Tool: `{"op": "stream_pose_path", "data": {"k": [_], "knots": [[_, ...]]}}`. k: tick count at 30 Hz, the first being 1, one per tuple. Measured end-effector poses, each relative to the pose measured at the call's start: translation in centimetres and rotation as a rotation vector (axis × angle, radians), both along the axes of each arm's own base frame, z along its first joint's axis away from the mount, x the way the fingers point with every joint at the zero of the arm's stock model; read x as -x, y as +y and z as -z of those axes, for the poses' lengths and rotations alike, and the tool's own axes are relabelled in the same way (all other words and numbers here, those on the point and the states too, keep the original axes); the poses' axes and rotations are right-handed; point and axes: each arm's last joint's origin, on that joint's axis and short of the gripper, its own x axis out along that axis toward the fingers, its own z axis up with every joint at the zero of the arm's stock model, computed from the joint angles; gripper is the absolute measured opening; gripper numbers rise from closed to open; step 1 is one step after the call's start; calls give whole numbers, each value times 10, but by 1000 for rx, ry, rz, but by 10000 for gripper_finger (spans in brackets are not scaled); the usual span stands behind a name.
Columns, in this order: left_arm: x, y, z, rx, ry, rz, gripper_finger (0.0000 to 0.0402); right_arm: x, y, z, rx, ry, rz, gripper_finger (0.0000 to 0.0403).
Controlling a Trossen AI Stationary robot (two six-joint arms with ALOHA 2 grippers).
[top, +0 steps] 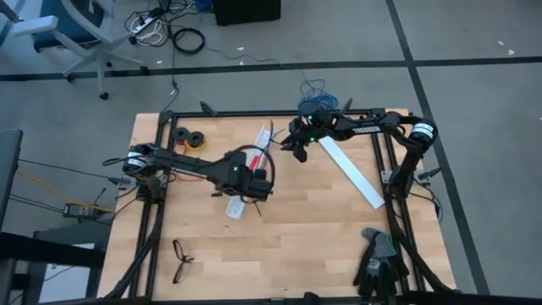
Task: Ziptie cables
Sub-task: Put the zip tied cable wires into the white cable duct
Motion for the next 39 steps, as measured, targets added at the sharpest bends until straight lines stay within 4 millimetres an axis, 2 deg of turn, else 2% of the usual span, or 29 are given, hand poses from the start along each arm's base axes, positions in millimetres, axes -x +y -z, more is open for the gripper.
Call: {"op": "stream_pose_path", "data": {"k": [4,8,12,15,21,28,34,36,39], "knots": [[20,-18,-16,-148,-24,-8,149,10,-4,-5,-5,45,17,116],[35,-38,-22,-234,-49,-22,149,23,-1,-23,43,74,32,109],[43,-55,-14,-271,-82,7,149,37,9,-41,83,146,51,104],[53,-64,1,-282,-95,-13,149,48,21,-47,100,217,67,102],[77,-89,33,-265,-120,-27,149,70,47,-36,88,286,66,97],[98,-114,54,-262,-50,148,149,85,71,-18,39,306,44,96],[122,-114,71,-247,101,181,147,76,89,-8,24,247,3,96],[131,-111,75,-228,75,193,143,73,95,-6,27,215,-17,96],[145,-104,79,-171,-56,211,130,69,103,-4,33,186,-38,96]]}}
